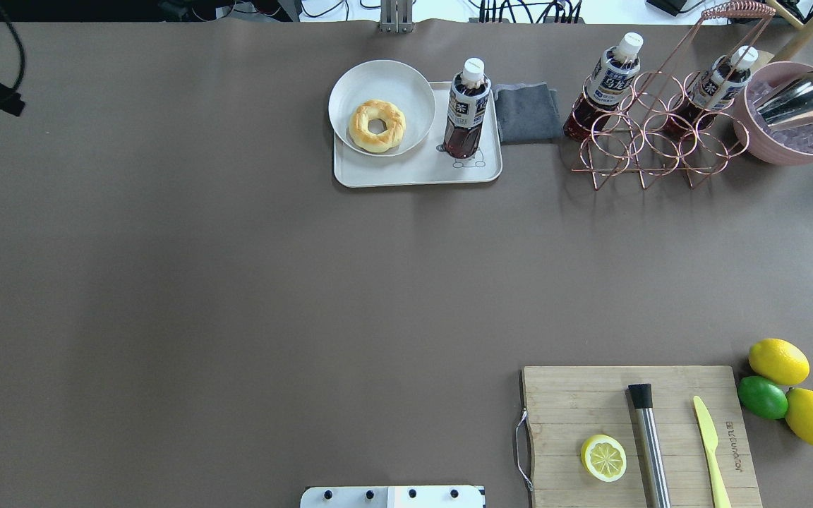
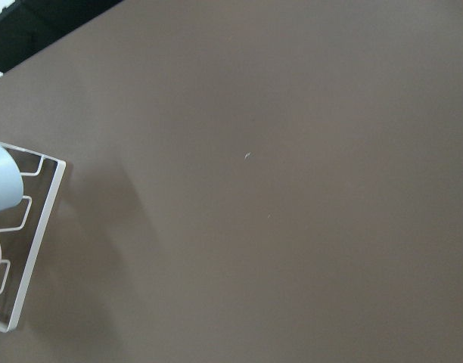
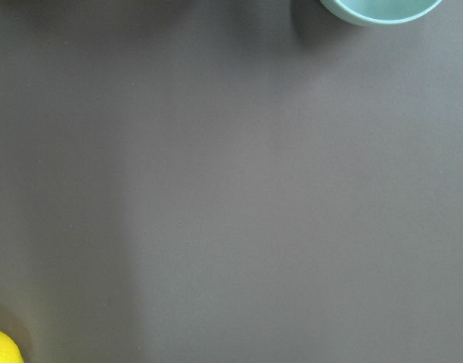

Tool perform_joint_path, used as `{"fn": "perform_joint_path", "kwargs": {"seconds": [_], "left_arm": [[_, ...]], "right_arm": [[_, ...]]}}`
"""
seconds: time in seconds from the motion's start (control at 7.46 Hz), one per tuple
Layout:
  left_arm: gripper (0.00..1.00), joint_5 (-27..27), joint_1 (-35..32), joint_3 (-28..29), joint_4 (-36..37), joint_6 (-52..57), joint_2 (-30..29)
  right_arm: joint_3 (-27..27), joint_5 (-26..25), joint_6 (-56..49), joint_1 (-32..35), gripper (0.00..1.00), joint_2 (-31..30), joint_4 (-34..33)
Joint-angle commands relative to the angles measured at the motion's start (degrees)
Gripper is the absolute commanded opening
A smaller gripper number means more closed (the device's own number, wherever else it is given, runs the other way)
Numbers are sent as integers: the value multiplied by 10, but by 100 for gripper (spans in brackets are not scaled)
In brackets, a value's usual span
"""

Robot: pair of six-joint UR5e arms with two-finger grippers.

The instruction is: Place tea on tray

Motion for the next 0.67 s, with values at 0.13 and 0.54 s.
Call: {"fn": "perform_joint_path", "kwargs": {"seconds": [0.13,0.54], "left_arm": [[98,-12,-35,22,1,38,80],[98,-37,-41,41,-4,33,88]], "right_arm": [[-12,2,2,-1,100,4,13],[-26,2,4,0,100,3,49]]}}
